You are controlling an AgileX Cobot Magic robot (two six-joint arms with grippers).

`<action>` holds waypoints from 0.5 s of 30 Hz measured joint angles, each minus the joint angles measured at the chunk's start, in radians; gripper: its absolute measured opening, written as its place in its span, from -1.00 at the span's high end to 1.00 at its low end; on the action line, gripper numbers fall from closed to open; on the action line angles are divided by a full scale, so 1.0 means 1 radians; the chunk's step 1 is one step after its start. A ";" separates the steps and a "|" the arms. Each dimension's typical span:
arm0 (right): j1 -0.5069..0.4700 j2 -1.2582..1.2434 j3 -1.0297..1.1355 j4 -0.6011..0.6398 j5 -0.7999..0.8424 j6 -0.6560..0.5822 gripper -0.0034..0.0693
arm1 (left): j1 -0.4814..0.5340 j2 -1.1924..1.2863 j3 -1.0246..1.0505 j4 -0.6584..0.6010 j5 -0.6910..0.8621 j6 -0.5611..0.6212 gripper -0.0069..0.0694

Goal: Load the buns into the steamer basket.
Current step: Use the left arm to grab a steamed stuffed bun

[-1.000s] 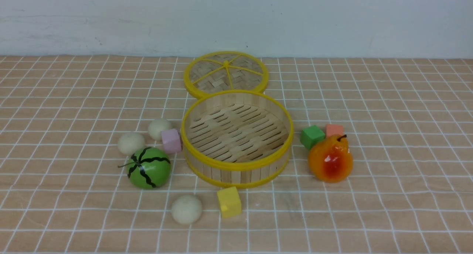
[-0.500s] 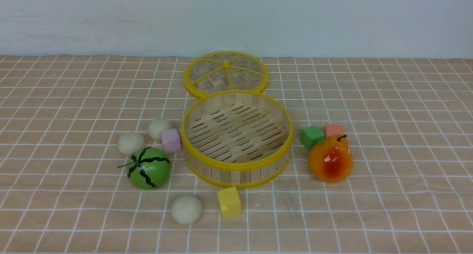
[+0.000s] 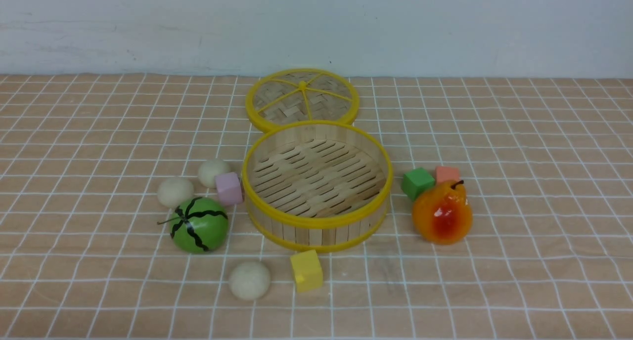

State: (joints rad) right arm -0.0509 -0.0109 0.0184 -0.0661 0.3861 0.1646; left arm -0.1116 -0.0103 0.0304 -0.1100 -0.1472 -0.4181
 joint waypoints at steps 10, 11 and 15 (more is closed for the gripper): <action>0.000 0.000 0.000 0.000 0.000 0.000 0.24 | 0.000 0.000 0.000 -0.004 0.022 0.000 0.67; 0.000 0.000 0.000 0.000 0.000 0.000 0.24 | 0.000 0.000 0.000 -0.004 0.023 0.000 0.66; 0.000 0.000 0.000 0.000 0.000 0.000 0.24 | 0.000 0.000 0.000 -0.006 0.025 0.000 0.65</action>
State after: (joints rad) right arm -0.0509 -0.0109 0.0184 -0.0661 0.3861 0.1646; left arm -0.1116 -0.0103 0.0304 -0.1162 -0.1220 -0.4181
